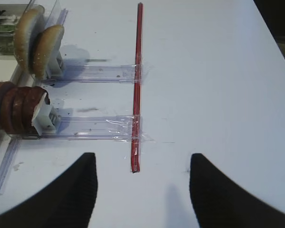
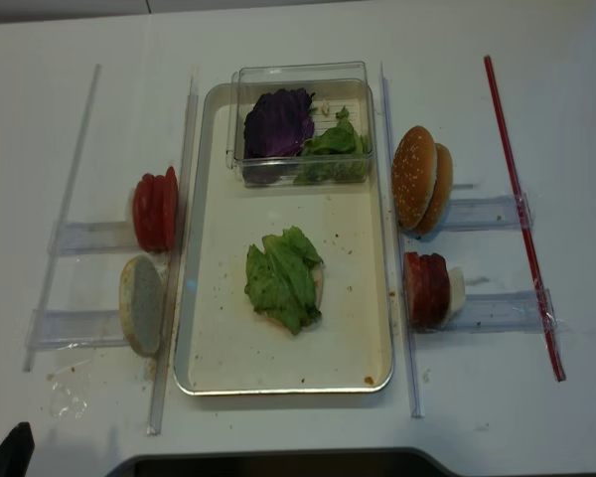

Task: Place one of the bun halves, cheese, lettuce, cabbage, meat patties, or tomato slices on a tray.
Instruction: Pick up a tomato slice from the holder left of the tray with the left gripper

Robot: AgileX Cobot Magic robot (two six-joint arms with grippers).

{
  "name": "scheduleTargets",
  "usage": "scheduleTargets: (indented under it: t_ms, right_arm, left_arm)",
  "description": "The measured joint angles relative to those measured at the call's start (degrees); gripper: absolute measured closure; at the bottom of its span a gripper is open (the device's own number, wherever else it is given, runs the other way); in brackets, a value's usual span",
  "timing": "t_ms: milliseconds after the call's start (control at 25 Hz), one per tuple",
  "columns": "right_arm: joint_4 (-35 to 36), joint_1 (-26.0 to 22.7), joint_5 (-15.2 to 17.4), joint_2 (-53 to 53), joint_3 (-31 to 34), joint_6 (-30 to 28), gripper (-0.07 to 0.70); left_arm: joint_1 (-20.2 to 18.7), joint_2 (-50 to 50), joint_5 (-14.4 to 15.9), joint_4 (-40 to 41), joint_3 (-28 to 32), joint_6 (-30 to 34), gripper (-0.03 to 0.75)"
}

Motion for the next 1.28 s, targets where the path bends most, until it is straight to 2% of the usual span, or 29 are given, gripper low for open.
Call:
scheduleTargets:
  t_ms: [560, 800, 1000, 1280]
  right_arm:
    - [0.0, 0.0, 0.0, 0.0, 0.0, -0.1, 0.187]
    - [0.0, 0.0, 0.0, 0.0, 0.0, -0.2, 0.187]
    - [0.0, 0.0, 0.0, 0.0, 0.0, -0.1, 0.187]
    - [0.0, 0.0, 0.0, 0.0, 0.0, -0.1, 0.187]
  left_arm:
    - [0.0, 0.0, -0.2, 0.0, -0.5, 0.0, 0.25]
    - [0.0, 2.7, 0.0, 0.0, -4.6, 0.3, 0.25]
    - [-0.2, 10.8, 0.2, 0.0, -10.0, 4.7, 0.25]
    - [-6.9, 19.2, -0.1, 1.0, -15.7, 5.3, 0.25]
